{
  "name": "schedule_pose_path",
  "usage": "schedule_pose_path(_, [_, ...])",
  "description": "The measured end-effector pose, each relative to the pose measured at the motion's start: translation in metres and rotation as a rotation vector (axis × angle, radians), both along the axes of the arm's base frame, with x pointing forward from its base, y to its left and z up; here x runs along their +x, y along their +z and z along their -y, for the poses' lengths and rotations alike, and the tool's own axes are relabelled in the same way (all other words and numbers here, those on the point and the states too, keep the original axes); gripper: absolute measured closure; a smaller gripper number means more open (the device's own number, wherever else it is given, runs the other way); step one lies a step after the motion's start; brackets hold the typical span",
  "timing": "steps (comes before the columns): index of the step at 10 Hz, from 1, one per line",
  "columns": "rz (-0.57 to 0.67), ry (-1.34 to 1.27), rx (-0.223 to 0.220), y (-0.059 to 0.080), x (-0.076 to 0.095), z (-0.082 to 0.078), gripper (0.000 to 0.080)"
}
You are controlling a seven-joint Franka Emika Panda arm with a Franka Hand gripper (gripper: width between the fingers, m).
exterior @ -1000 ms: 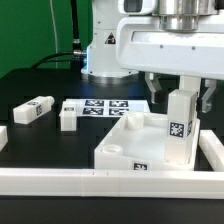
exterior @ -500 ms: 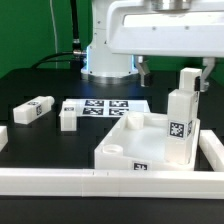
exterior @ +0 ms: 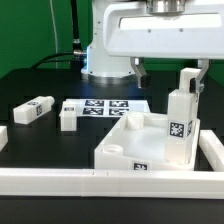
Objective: Assemble desk
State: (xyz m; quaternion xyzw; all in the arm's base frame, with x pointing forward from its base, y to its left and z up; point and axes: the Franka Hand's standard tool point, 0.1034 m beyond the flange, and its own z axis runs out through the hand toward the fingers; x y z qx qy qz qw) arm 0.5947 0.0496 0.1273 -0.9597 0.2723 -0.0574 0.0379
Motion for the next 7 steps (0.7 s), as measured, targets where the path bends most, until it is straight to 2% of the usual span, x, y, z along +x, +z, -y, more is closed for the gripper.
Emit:
schedule_pose_path(2, [0.053, 0.051, -0.014, -0.0015, -0.0147, 0.0127, 0.0151])
schedule_pose_path(7, [0.055, 0.051, -0.013, -0.0012, -0.0136, 0.0104, 0.0151])
